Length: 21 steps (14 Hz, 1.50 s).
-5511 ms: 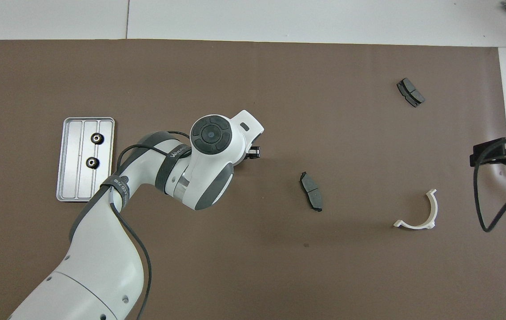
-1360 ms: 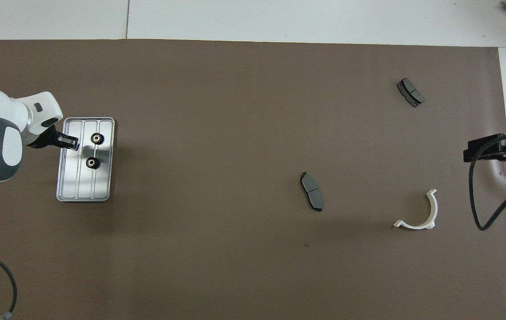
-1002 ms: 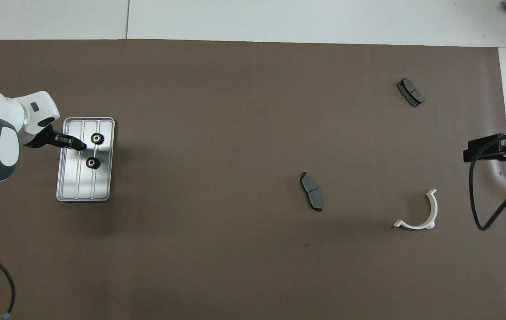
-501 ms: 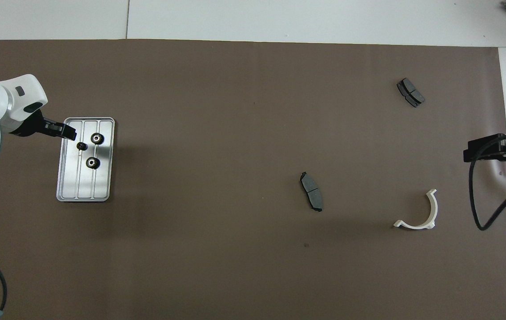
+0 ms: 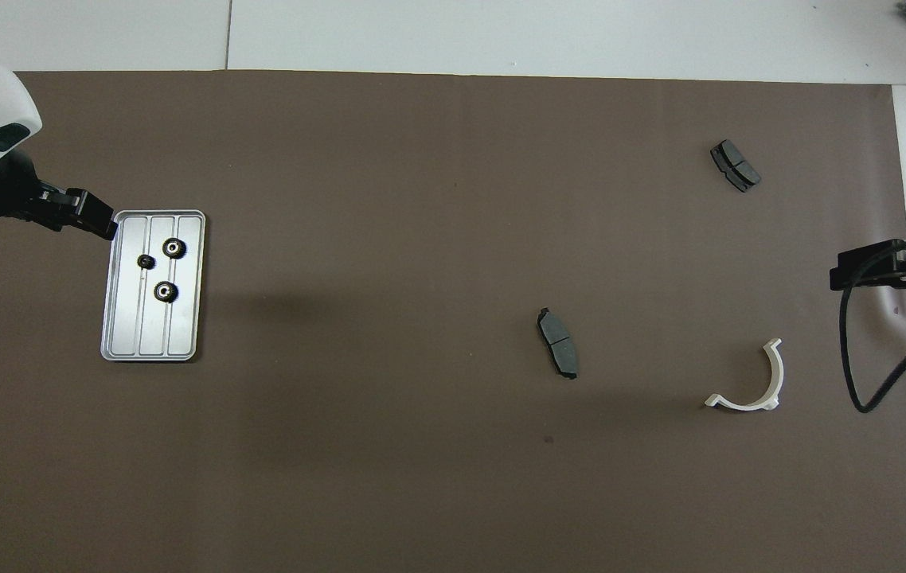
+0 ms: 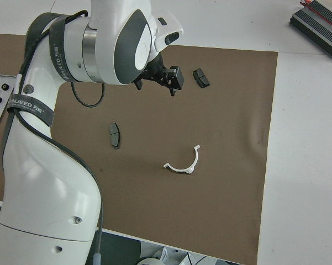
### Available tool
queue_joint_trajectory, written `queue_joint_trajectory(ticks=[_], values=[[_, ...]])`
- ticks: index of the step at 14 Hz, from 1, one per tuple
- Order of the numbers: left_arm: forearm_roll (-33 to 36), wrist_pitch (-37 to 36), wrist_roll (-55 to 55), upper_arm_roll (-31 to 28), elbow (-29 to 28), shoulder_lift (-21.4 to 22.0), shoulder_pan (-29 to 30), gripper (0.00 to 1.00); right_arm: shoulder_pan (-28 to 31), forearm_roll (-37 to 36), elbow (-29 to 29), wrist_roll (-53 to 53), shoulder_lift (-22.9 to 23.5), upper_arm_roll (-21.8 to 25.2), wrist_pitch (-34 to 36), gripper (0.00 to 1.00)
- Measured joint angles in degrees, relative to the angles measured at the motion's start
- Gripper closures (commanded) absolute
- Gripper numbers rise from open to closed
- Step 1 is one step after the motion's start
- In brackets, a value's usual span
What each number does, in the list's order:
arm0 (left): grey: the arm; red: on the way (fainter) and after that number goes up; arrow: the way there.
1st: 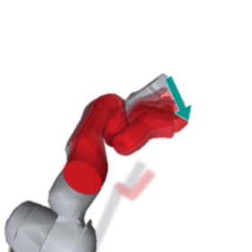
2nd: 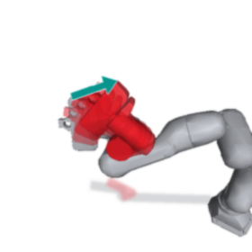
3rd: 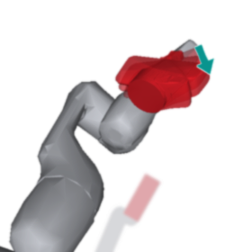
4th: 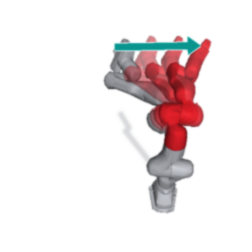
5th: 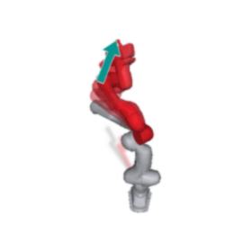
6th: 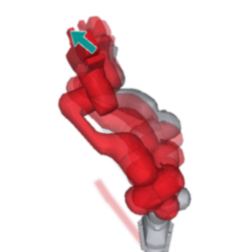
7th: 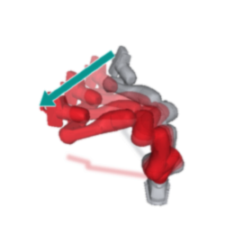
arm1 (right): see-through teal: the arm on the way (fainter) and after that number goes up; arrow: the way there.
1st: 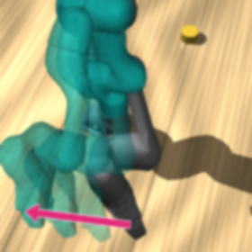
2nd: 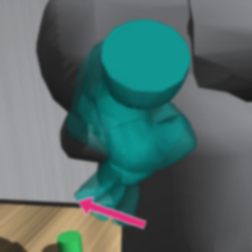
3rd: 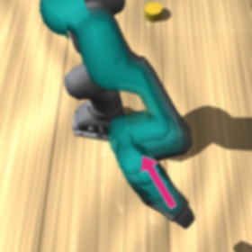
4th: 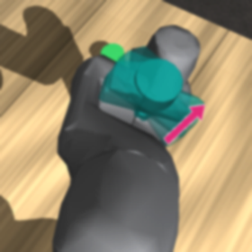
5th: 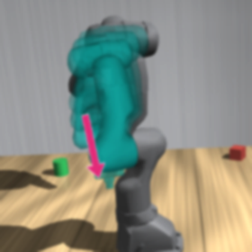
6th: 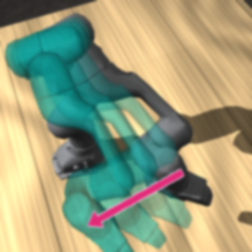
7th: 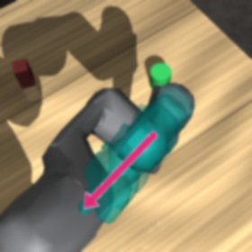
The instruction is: Pick bearing gear from pile to tray
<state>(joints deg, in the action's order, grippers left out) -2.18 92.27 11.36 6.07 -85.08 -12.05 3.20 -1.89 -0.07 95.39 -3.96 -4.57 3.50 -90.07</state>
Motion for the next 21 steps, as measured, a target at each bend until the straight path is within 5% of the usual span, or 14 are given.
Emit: queue_joint_trajectory(ticks=[5,7,21], values=[[0.00,-4.79,-3.17,0.07,-2.38,6.64,-2.24,0.25,0.00,0.00,0.00,0.00,0.00,0.00,0.00,0.00],[0.00,-4.72,-3.89,0.07,-5.08,8.97,-2.26,0.00,0.00,0.00,0.00,0.00,0.00,0.00,0.00,0.00],[0.00,3.68,-4.03,-0.88,-6.23,9.85,-2.19,0.00,0.00,0.00,0.00,0.00,0.00,0.00,0.00,0.00]])
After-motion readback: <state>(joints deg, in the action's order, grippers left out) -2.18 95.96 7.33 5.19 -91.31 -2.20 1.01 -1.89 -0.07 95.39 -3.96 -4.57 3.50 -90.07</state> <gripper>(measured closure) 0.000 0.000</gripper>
